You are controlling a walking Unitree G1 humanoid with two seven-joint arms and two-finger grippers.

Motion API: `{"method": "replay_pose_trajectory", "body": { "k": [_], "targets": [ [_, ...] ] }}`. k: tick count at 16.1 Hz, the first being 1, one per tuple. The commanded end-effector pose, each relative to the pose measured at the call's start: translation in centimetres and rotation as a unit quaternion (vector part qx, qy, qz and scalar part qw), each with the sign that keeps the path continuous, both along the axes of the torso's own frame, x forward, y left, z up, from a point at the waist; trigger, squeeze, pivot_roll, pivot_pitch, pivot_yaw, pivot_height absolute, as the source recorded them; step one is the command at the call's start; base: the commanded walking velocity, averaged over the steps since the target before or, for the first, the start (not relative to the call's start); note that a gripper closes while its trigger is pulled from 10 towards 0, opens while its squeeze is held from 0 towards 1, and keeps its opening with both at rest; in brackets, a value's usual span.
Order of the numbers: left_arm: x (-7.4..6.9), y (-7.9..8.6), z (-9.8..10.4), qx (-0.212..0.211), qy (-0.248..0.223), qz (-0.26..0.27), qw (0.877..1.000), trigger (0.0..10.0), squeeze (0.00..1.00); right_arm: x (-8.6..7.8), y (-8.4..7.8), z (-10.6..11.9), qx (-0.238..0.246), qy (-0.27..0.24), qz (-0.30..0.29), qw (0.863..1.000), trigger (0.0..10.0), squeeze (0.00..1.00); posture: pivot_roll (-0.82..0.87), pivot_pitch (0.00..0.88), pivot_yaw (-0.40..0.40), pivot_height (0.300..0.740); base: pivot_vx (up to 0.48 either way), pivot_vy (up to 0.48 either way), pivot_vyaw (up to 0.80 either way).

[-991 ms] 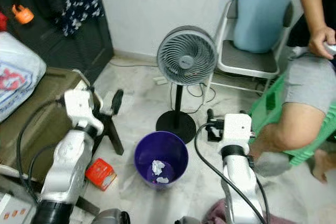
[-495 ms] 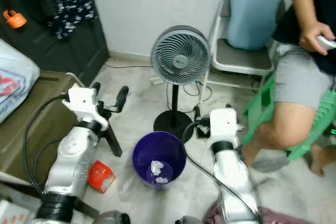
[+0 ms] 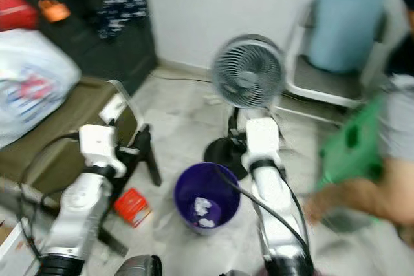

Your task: Clean up the room

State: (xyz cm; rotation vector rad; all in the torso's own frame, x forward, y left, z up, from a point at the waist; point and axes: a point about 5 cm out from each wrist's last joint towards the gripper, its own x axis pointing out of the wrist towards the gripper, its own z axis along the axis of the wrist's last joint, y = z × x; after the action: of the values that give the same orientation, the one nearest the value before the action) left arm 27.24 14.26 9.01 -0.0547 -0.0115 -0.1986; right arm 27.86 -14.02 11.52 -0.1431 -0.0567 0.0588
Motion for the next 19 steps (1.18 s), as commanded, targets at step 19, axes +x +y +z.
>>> {"method": "replay_pose_trajectory", "body": {
  "k": [19],
  "targets": [
    [1.7, 0.0, 1.6, 0.018, -0.021, -0.015, 1.0, 10.0, 0.0, 0.0, 0.3, 0.2, -0.012, -0.012, 0.014, 1.0, 10.0, 0.0, -0.08, 0.0, 0.039, 0.74, 0.0, 0.0, 0.8]
  ]
}}
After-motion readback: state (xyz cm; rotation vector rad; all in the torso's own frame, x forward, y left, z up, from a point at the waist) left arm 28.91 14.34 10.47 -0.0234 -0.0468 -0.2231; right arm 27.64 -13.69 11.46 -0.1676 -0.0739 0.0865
